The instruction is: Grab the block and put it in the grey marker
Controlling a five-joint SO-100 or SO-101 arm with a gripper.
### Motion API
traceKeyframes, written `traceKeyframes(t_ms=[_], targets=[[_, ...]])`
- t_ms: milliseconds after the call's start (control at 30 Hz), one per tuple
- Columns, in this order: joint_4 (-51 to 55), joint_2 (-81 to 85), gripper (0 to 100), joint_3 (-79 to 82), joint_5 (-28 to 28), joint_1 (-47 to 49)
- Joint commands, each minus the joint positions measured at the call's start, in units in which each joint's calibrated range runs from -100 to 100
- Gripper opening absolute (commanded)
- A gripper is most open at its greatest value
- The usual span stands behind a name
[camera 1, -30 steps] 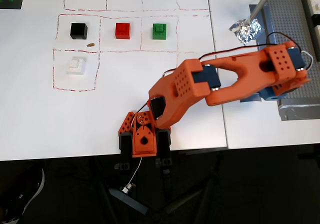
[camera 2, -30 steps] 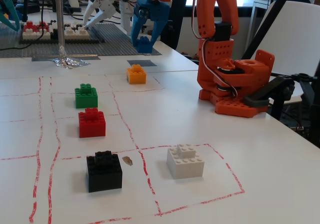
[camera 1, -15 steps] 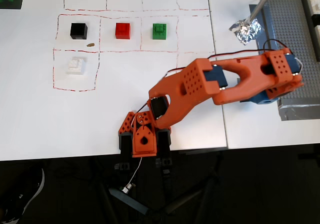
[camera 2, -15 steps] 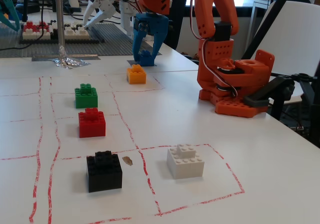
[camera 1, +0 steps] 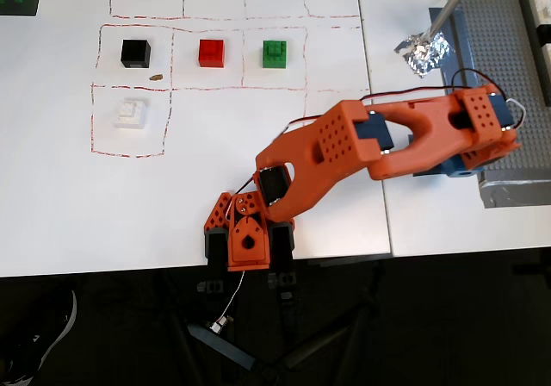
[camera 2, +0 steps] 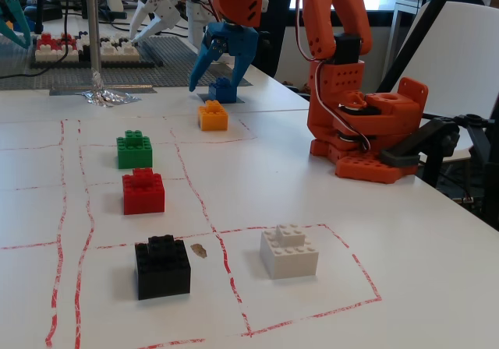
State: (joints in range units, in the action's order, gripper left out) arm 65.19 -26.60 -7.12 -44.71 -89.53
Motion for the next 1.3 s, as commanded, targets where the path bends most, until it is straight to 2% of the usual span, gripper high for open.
traceKeyframes(t_ms=[0, 200, 433, 567, 767, 867, 967, 1267], targets=[[-1.4, 4.2, 34, -2.0, -0.9, 1.2], [0.4, 8.3, 38, -2.1, -1.8, 0.4], [10.4, 20.3, 36, 1.5, -3.4, -1.6], [13.4, 29.2, 30, 7.9, -3.9, -1.7], [14.2, 46.0, 13, 24.9, -3.7, 2.9], [13.9, 56.0, 7, 35.4, -3.0, 8.1], [13.6, 64.6, 3, 43.4, -0.1, 16.9], [7.6, 76.1, 0, 53.7, 17.0, 50.2]])
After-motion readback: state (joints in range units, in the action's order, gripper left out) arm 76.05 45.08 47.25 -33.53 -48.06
